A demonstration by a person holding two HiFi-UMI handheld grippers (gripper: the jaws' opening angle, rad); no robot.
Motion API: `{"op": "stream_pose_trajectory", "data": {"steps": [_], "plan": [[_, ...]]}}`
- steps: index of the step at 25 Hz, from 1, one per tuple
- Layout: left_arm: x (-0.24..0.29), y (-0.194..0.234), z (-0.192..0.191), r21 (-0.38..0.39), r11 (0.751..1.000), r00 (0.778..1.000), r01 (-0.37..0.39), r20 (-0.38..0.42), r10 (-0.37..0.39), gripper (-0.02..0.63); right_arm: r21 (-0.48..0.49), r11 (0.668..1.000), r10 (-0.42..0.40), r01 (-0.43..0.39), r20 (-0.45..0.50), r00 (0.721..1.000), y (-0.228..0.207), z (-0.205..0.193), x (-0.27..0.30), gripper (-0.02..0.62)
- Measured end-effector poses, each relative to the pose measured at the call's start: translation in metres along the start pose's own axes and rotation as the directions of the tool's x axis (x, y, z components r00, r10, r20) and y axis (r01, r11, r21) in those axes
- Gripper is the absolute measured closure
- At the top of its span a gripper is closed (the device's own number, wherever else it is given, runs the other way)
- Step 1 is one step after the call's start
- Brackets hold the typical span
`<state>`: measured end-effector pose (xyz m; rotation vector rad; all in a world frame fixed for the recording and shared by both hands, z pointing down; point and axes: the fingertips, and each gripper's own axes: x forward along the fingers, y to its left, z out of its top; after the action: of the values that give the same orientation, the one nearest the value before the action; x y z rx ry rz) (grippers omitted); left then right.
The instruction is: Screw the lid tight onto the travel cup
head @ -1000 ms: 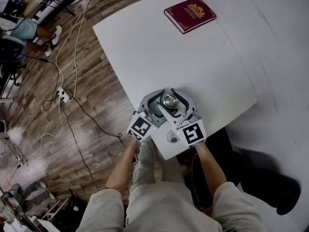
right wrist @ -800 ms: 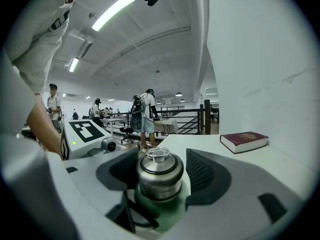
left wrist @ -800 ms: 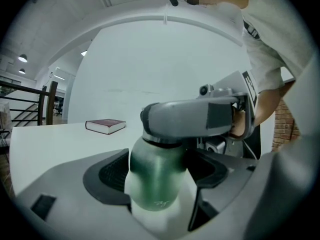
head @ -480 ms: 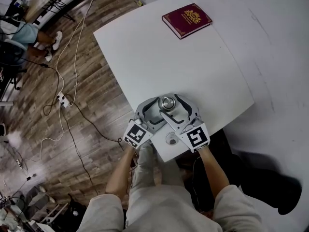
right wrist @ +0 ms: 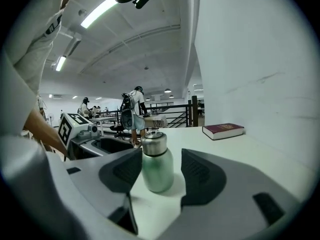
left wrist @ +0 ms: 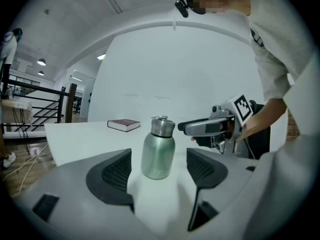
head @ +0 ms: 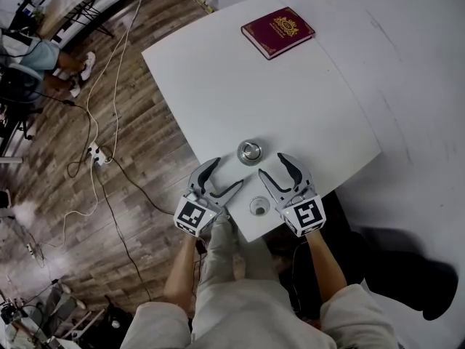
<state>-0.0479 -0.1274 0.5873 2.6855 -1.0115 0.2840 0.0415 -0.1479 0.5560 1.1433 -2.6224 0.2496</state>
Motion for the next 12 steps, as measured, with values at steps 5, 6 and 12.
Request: {"op": "stream_pose_trajectory", "data": {"steps": [5,6,12], "plan": [[-0.018,0.003,0.005,0.003,0.999,0.999,-0.042,0.008,0.042,0.343,0.034,0.996,-0.086,0.087,-0.03,0.996,-0.013,-0.012,-0.02,0.425],[-0.022,0.004,0.006,0.002,0.998,0.998,-0.056,0.01,0.056,0.375,0.041,0.994,-0.103,0.104,-0.037,0.994,-0.015,-0.016,-0.024,0.445],[-0.047,0.008,0.009,-0.02,0.992,0.992,-0.128,0.016,0.128,0.503,0.082,0.982,-0.165,0.17,-0.067,0.984,-0.022,-0.032,-0.044,0.562]]}}
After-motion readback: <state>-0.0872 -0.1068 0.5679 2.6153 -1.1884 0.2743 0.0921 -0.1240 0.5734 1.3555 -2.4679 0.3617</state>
